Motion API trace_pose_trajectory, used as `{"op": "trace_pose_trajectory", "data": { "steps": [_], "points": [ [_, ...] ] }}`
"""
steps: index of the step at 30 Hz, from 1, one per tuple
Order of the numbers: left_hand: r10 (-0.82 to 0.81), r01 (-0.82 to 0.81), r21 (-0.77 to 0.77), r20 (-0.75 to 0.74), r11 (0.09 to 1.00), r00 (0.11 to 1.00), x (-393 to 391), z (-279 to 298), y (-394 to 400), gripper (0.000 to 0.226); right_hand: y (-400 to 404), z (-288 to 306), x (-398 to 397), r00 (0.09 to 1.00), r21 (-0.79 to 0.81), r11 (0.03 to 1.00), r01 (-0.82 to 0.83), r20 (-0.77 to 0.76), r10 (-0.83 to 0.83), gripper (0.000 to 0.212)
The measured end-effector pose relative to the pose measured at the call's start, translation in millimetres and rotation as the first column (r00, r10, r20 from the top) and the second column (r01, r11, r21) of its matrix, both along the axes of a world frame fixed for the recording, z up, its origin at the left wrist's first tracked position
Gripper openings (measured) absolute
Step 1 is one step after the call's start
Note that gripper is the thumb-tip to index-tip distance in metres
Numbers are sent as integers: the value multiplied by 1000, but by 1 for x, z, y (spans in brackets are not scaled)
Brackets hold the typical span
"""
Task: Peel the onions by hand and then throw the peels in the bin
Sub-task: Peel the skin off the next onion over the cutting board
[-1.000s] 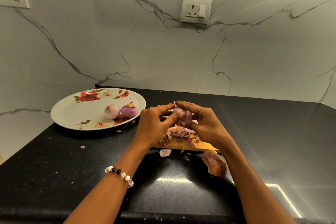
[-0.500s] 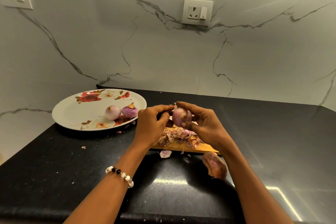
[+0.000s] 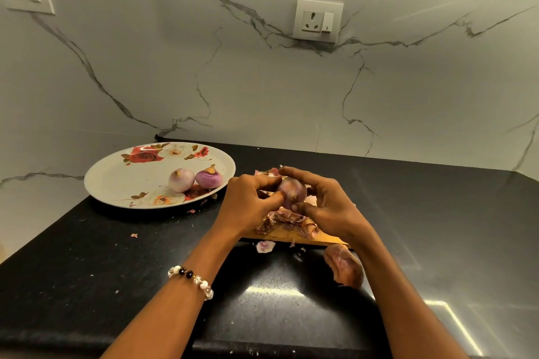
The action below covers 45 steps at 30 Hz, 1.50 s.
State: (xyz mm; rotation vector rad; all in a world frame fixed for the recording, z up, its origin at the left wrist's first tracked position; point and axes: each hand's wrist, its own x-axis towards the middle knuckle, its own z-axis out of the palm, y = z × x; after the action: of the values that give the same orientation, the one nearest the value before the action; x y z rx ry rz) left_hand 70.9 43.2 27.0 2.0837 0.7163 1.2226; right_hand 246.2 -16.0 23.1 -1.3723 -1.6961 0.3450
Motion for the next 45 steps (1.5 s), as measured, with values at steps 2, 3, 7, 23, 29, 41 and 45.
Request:
{"op": "trace_pose_trajectory", "data": {
  "steps": [2,3,7,23,29,41,45],
  "points": [
    [7,-7,10,-5,1000,1000,0,0,0,32,1,-1,0,1000,-9,1000,1,1,-1,69],
    [14,-14,17,-11,1000,1000,0,-1,0,32,1,-1,-1,1000,-16,1000,1,3,-1,69],
    [35,-33,61,-31,998,999,1,-2,0,29,1,-2,0,1000,-22,1000,-3,4,3,69],
    [6,-7,-24,-23,1000,1000,0,1,-2,35,-4,3,-5,1000,-55,998,-19,2,19,76],
    [10,-10,7,-30,1000,999,-1,2,-4,31,-5,5,-6,999,-61,997,-44,-12,43,75],
    [67,-66,-18,34,998,997,3,-3,4,30,-4,5,-3,996,-73,996,-51,-84,44,77],
    [-35,35,-52,-8,998,999,3,-3,3,41,-5,4,-2,993,-86,995,-47,-111,37,76]
  ]
}}
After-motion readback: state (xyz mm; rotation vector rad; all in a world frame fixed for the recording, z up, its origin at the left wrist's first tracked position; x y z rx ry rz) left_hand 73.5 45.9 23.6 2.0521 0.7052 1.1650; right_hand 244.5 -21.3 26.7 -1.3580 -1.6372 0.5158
